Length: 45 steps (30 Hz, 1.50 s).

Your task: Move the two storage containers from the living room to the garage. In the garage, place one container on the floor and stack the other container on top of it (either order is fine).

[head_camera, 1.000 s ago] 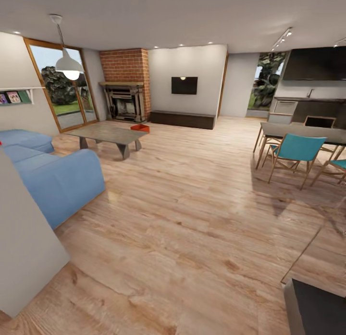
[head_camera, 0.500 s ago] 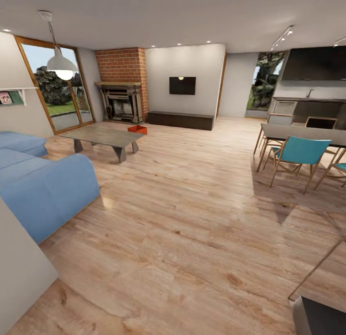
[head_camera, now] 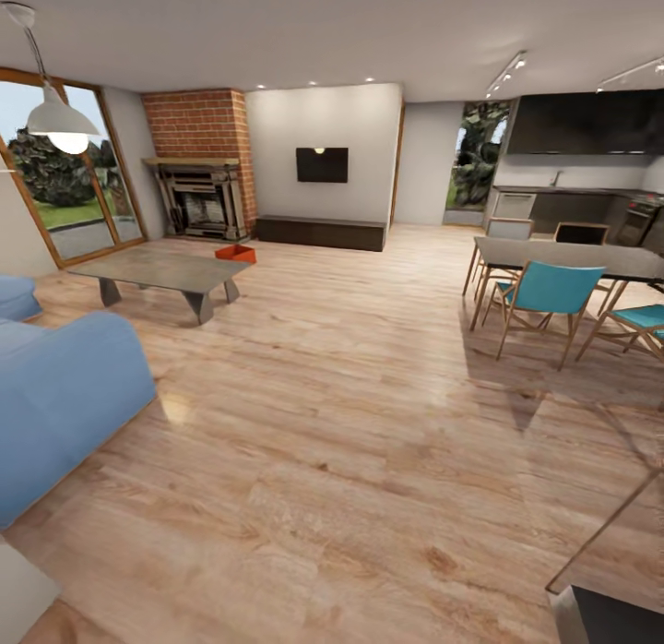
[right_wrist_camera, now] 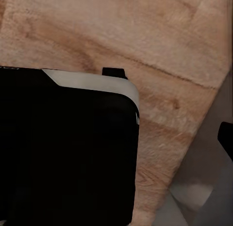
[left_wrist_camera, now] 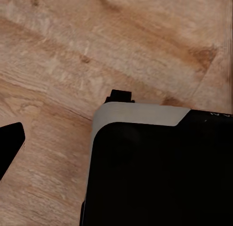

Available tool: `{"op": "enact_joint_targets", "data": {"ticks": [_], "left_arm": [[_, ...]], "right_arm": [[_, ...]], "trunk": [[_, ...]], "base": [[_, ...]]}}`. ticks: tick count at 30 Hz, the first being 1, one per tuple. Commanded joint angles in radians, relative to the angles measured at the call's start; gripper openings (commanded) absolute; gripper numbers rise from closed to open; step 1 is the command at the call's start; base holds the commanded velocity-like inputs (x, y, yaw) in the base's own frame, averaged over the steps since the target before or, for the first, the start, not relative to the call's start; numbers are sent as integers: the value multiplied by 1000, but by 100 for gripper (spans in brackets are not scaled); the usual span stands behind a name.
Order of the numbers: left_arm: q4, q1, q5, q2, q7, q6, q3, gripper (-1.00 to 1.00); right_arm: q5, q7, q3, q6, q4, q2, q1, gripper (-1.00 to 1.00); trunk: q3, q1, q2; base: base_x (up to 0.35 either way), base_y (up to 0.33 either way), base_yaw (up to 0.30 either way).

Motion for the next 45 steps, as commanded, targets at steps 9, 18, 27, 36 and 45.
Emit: {"op": "enact_joint_targets", "data": {"ticks": [9, 18, 27, 36, 45], "left_arm": [[1, 0, 7, 0, -1, -4, 4, 100], [1, 0, 7, 0, -1, -4, 4, 100], [1, 0, 8, 0, 0, -4, 4, 100], [1, 0, 8, 0, 1, -5, 4, 100], [1, 0, 8, 1, 1, -5, 4, 100]], "right_arm": [[-9, 0, 8, -5, 3, 1, -1, 100], [-9, 0, 8, -5, 3, 1, -1, 100], [-9, 0, 8, -5, 3, 1, -1, 100], [-9, 0, 8, -5, 3, 1, -1, 100], [-9, 0, 8, -5, 3, 1, -1, 100]], "trunk": [[-1, 1, -1], [-1, 1, -1], [-1, 1, -1], [-1, 1, -1], [-1, 1, -1]], "base": [[323, 0, -193], [323, 0, -4], [323, 0, 0], [323, 0, 0], [323, 0, 0]]}}
